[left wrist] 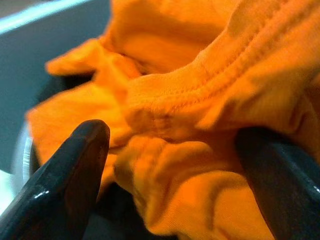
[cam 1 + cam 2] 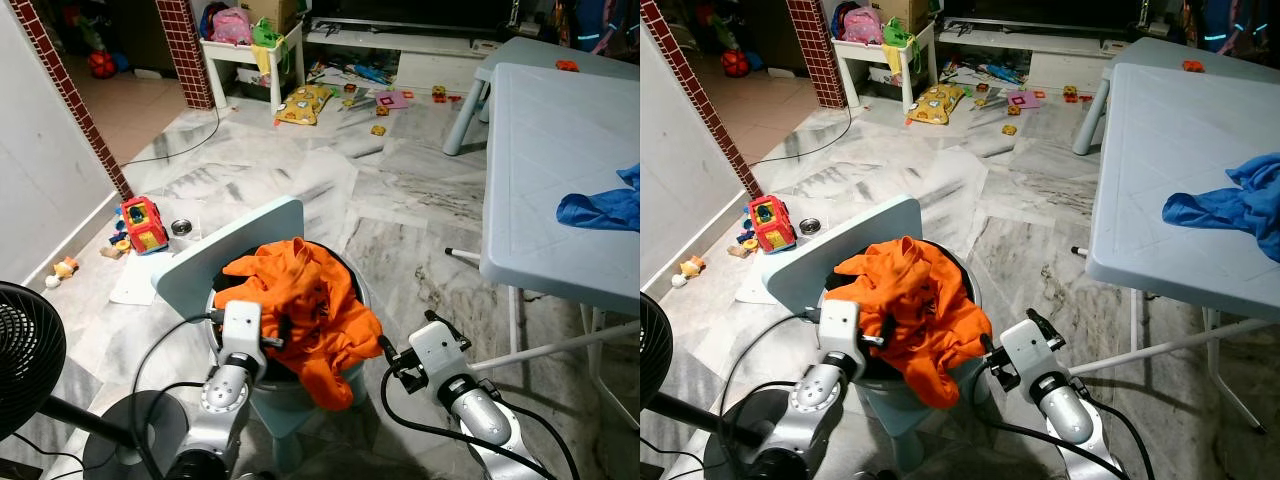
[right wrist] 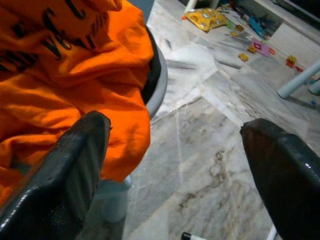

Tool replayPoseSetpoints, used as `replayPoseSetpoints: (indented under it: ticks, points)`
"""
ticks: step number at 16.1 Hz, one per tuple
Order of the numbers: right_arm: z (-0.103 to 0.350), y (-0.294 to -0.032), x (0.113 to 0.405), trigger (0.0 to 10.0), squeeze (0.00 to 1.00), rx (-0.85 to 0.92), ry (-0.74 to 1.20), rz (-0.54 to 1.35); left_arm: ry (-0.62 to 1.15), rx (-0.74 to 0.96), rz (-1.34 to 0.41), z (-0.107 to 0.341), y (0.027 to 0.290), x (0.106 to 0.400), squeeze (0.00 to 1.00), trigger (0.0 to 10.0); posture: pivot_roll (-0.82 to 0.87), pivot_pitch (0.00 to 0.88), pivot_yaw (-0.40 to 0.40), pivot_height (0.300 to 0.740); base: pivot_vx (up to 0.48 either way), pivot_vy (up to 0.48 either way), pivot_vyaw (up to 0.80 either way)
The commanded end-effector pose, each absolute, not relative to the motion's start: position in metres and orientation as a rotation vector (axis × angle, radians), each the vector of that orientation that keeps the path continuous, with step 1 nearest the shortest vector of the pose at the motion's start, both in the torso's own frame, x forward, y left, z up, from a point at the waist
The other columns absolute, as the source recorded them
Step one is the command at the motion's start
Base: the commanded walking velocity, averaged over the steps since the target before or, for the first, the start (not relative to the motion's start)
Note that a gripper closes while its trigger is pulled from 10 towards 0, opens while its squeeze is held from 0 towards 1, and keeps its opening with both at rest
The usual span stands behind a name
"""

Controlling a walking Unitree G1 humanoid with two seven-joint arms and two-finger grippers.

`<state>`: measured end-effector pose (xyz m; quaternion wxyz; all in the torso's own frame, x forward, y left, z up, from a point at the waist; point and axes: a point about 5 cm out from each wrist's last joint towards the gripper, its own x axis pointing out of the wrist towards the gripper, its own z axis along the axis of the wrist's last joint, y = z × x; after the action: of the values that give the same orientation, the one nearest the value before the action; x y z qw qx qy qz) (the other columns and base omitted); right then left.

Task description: Hang hanger

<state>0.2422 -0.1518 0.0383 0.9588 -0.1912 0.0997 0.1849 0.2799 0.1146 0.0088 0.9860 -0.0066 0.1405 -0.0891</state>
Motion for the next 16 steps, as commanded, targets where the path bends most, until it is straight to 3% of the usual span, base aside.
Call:
replayPoseSetpoints:
  ticks: [1,2,3,4,5,7,9,10,11,12,16]
  points:
    - [0.0381,-0.1495,0.2397,10.0,0.00,-0.384,0.210,0.402,0.287,-0.014,-0.192,0.0099,0.1142,0.2823,0.00,10.0,-0.20,0.080,0.032,0.740,0.000,0.000,0.00]
    - [0.0374,-0.1483,0.2352,10.0,0.00,-0.368,0.220,0.446,0.283,-0.026,-0.202,0.0114,0.1122,0.2840,0.00,4.5,-0.20,0.081,0.032,0.740,0.000,0.000,0.00]
    - [0.0373,-0.1481,0.2346,10.0,0.00,-0.366,0.222,0.452,0.282,-0.028,-0.204,0.0116,0.1120,0.2843,0.00,4.5,-0.20,0.081,0.032,0.740,0.000,0.000,0.00]
    - [0.0364,-0.1503,0.2337,10.0,0.00,-0.374,0.228,0.447,0.286,-0.029,-0.204,0.0115,0.1123,0.2864,0.00,2.3,-0.21,0.080,0.033,0.740,0.000,0.000,0.00]
    - [0.0365,-0.1509,0.2338,10.0,0.00,-0.375,0.229,0.445,0.286,-0.029,-0.205,0.0118,0.1124,0.2871,0.00,2.9,-0.21,0.080,0.033,0.740,0.000,0.000,0.00]
    - [0.0383,-0.1491,0.2337,10.0,0.00,-0.358,0.230,0.458,0.270,-0.006,-0.221,0.0155,0.1122,0.2904,0.00,10.0,-0.21,0.081,0.033,0.740,0.000,0.000,0.00]
    - [0.0396,-0.1470,0.2324,10.0,0.00,-0.345,0.234,0.481,0.282,-0.013,-0.228,0.0134,0.1118,0.2895,0.00,10.0,-0.21,0.082,0.034,0.740,0.000,0.000,0.00]
    - [0.0399,-0.1470,0.2323,10.0,0.00,-0.345,0.235,0.482,0.298,-0.019,-0.231,0.0109,0.1115,0.2886,0.00,3.4,-0.21,0.083,0.034,0.740,0.000,0.000,0.00]
    - [0.0397,-0.1474,0.2325,10.0,0.00,-0.347,0.237,0.481,0.308,-0.020,-0.232,0.0093,0.1114,0.2881,0.00,0.9,-0.21,0.083,0.034,0.740,0.000,0.000,0.00]
    - [0.0391,-0.1478,0.2325,10.0,0.00,-0.349,0.240,0.480,0.322,-0.022,-0.233,0.0072,0.1116,0.2874,0.00,0.0,-0.21,0.082,0.034,0.740,0.000,0.000,0.00]
    - [0.0374,-0.1486,0.2320,10.0,0.00,-0.355,0.253,0.479,0.315,-0.010,-0.225,0.0084,0.1151,0.2893,0.00,0.0,-0.21,0.079,0.041,0.740,0.000,0.000,0.00]
